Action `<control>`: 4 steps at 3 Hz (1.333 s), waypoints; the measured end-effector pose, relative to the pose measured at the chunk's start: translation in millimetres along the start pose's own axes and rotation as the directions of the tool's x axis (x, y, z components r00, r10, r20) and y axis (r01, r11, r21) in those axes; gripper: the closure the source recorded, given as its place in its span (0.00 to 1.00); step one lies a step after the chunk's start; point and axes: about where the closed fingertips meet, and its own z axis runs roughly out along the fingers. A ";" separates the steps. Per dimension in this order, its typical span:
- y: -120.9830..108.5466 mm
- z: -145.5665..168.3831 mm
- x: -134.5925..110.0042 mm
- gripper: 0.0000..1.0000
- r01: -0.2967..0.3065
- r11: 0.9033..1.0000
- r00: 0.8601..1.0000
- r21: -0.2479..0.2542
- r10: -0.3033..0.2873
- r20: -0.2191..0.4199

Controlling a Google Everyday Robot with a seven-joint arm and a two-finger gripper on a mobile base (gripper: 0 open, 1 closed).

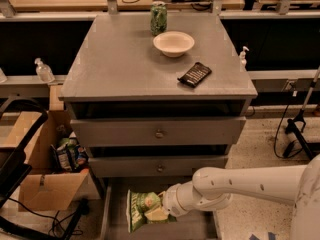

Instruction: Pick green jalapeno chip bag from bottom drawer and place on counter

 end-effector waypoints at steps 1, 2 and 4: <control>1.0 -1.1 -2.1 1.00 0.001 1.000 1.000 -0.002 -0.001 0.002; 12.6 -18.2 -20.8 1.00 0.004 1.000 1.000 0.001 -0.004 0.007; 62.4 -109.4 -118.0 1.00 0.016 0.999 0.999 0.044 -0.018 0.039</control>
Offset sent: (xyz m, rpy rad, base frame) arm -0.0199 0.0137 0.1420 0.0144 -0.0352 -0.0087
